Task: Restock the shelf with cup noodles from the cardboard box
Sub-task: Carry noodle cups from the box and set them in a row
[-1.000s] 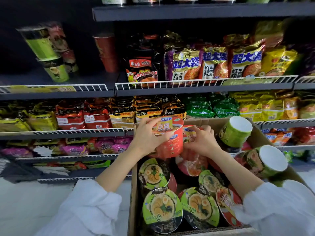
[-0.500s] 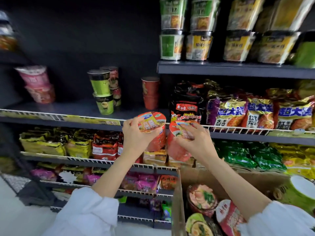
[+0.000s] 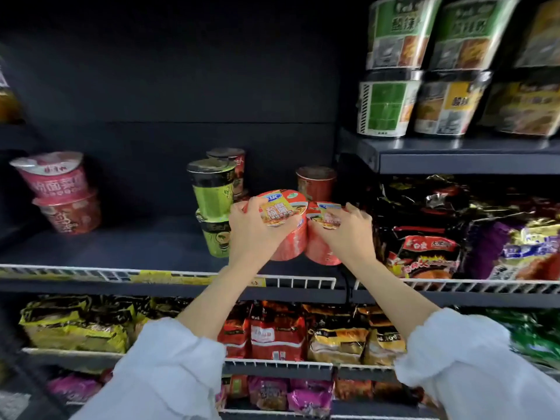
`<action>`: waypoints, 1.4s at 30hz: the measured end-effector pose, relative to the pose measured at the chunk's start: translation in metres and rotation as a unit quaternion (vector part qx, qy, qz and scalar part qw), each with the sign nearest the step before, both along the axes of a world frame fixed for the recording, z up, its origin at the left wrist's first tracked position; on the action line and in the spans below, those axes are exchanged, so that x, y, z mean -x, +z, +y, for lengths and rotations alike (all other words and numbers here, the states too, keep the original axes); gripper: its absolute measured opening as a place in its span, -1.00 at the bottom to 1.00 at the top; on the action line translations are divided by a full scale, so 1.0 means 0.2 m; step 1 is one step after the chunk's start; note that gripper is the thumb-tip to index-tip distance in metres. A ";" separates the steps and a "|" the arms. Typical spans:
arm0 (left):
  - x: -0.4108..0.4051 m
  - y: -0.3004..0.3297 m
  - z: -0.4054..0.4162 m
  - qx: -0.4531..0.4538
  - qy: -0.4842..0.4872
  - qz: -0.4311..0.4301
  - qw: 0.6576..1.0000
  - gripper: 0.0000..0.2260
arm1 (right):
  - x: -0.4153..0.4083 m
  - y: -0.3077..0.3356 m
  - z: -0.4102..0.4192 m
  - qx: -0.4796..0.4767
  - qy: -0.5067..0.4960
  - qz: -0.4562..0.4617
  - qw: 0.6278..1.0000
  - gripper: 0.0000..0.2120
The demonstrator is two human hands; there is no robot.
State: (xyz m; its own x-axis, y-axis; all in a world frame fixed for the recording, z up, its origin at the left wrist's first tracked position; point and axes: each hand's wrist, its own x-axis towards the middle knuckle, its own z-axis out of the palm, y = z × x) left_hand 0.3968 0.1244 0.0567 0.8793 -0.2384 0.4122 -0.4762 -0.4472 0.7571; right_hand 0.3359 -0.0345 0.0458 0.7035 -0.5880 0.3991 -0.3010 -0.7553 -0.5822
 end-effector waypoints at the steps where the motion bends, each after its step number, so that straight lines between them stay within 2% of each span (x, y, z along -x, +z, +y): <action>1: -0.05 0.01 -0.02 -0.005 -0.001 -0.003 1.000 -0.37 | -0.07 0.00 -0.02 -0.003 0.001 0.001 1.000 -0.41; 3: -0.14 0.01 -0.06 -0.012 0.004 -0.007 1.000 -0.35 | -0.18 -0.04 -0.07 -0.023 0.015 0.012 1.000 -0.40; 7: -0.27 -0.01 -0.15 -0.013 -0.011 0.006 1.000 -0.37 | -0.32 -0.15 -0.18 -0.139 0.048 0.118 0.982 -0.09; 9: -0.30 -0.02 -0.20 -0.008 -0.042 0.021 0.999 -0.39 | -0.34 -0.18 -0.21 -0.184 0.049 0.129 0.973 -0.06; 13: -0.35 0.03 -0.35 -0.006 -0.071 0.015 0.997 -0.39 | -0.37 -0.22 -0.28 -0.182 0.055 0.137 0.972 0.03; 18: -0.34 0.06 -0.55 -0.026 -0.095 0.006 0.995 -0.35 | -0.38 -0.22 -0.33 -0.155 0.081 0.152 0.973 -0.06; 20: -0.33 0.07 -0.60 -0.033 -0.085 -0.013 0.996 -0.38 | -0.37 -0.22 -0.35 -0.159 0.086 0.146 0.973 -0.04; 22: -0.32 0.06 -0.63 -0.041 -0.077 -0.026 0.996 -0.39 | -0.36 -0.22 -0.37 -0.184 0.080 0.109 0.974 0.06; 25: -0.32 0.02 -0.65 -0.115 -0.085 -0.016 0.990 -0.40 | -0.34 -0.24 -0.37 -0.218 0.081 0.052 0.971 0.14; 30: -0.29 0.06 -0.63 -0.162 -0.112 0.023 0.980 -0.36 | -0.30 -0.21 -0.37 -0.231 0.084 0.044 0.968 0.11; 32: -0.24 0.07 -0.60 -0.167 -0.092 -0.009 0.982 -0.39 | -0.26 -0.18 -0.36 -0.231 0.083 0.037 0.969 0.10; 34: -0.17 0.07 -0.56 -0.176 -0.066 -0.078 0.979 -0.48 | -0.18 -0.16 -0.34 -0.227 0.086 0.017 0.970 0.05; 37: -0.04 0.06 -0.49 -0.191 -0.060 -0.142 0.969 -0.64 | -0.03 -0.15 -0.31 -0.209 0.093 0.011 0.974 -0.10; 42: 0.29 0.03 -0.35 -0.179 -0.104 -0.134 0.969 -0.81 | 0.33 -0.10 -0.24 -0.168 0.088 -0.005 0.982 -0.53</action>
